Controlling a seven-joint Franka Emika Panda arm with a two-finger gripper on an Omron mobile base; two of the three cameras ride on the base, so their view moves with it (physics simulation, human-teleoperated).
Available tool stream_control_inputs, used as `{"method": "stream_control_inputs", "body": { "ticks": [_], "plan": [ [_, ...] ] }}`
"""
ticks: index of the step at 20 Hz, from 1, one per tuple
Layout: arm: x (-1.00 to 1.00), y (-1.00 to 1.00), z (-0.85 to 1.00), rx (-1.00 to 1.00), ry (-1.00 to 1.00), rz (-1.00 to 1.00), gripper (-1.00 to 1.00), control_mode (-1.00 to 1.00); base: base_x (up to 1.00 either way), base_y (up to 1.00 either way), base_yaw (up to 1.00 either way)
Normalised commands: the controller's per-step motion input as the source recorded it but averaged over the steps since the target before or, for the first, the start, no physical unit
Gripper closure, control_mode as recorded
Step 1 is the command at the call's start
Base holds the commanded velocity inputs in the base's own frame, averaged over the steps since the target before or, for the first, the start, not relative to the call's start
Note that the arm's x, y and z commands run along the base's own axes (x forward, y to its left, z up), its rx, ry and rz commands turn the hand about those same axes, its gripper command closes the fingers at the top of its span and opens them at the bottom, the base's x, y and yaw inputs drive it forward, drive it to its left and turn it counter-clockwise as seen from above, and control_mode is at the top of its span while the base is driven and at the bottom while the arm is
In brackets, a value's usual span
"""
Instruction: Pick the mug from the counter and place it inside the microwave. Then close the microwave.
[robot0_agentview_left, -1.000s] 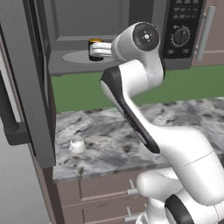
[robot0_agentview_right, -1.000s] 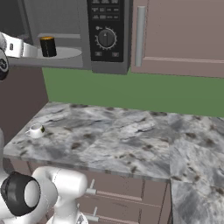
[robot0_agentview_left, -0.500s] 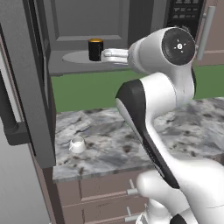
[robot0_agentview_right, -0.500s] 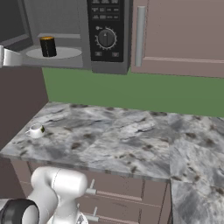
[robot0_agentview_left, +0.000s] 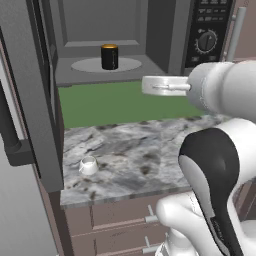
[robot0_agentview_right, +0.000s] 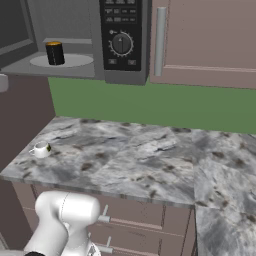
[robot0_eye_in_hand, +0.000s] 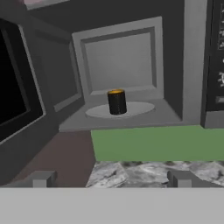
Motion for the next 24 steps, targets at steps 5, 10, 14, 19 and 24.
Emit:
{"method": "stream_control_inputs", "body": {
  "ticks": [5,10,14,19,24],
  "plan": [
    [-1.00,-0.14,0.10,0.00,-0.09,0.07,-1.00,-1.00,0.00,0.00,0.00],
    [-0.95,0.00,0.00,0.00,-0.07,0.01,-1.00,-1.00,0.00,0.00,0.00],
    [-0.85,0.00,0.00,0.00,-0.04,0.00,-1.00,-1.00,0.00,0.00,0.00],
    [-0.69,0.00,0.00,0.00,-0.02,-0.08,-1.00,-1.00,0.00,0.00,0.00],
    [-0.43,0.03,0.00,0.00,0.00,-0.27,-1.00,-1.00,0.00,0.00,0.00]
  ]
}}
